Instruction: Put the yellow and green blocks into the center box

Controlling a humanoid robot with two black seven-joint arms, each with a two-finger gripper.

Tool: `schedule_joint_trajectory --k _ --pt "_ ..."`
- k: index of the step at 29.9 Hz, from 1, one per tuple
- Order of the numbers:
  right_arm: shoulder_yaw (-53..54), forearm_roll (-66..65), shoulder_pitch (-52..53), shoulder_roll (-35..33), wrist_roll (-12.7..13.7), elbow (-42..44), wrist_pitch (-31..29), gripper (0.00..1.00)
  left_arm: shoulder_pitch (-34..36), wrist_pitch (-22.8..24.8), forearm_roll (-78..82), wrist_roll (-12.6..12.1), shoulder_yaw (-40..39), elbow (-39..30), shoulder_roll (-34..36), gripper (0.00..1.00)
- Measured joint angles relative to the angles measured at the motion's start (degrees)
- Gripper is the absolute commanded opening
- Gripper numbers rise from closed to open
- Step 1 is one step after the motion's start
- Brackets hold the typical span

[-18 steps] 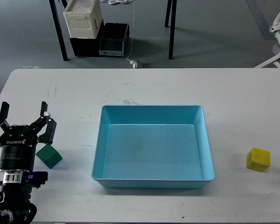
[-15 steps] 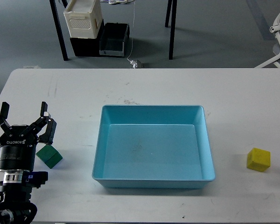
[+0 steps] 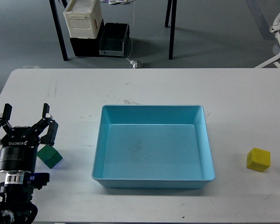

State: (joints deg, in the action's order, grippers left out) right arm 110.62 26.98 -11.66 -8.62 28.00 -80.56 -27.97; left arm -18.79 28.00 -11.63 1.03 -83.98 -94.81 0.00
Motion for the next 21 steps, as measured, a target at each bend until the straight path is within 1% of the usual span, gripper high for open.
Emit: schedule_joint_trajectory --k 4,6,11,13,17,21 --pt "0.0 -0.1 0.2 -0.5 0.0 0.0 0.0 1.00 0.1 0.0 -1.1 0.2 0.0 -0.3 0.0 1.00" --pt "-0.5 -0.3 0.2 -2.6 0.0 0.2 0.0 1.00 0.3 0.0 -1.6 0.2 0.0 -0.3 0.0 1.00" --pt "-2.9 -0.4 0.3 -11.8 0.0 1.3 0.0 1.00 0.8 0.0 -1.9 0.3 0.1 -0.6 0.0 1.00" --pt "-4.1 -0.4 1.6 -16.4 0.0 2.1 0.0 1.00 0.9 0.0 -1.9 0.2 0.1 -0.6 0.0 1.00" --pt "-10.4 -1.4 8.6 -25.1 0.0 5.5 0.0 1.00 1.7 0.0 -1.9 0.2 0.1 -0.6 0.0 1.00" --pt "-16.6 -4.6 15.6 -30.4 0.0 8.1 0.0 1.00 3.0 0.0 -1.8 0.1 0.2 -0.5 0.0 1.00"
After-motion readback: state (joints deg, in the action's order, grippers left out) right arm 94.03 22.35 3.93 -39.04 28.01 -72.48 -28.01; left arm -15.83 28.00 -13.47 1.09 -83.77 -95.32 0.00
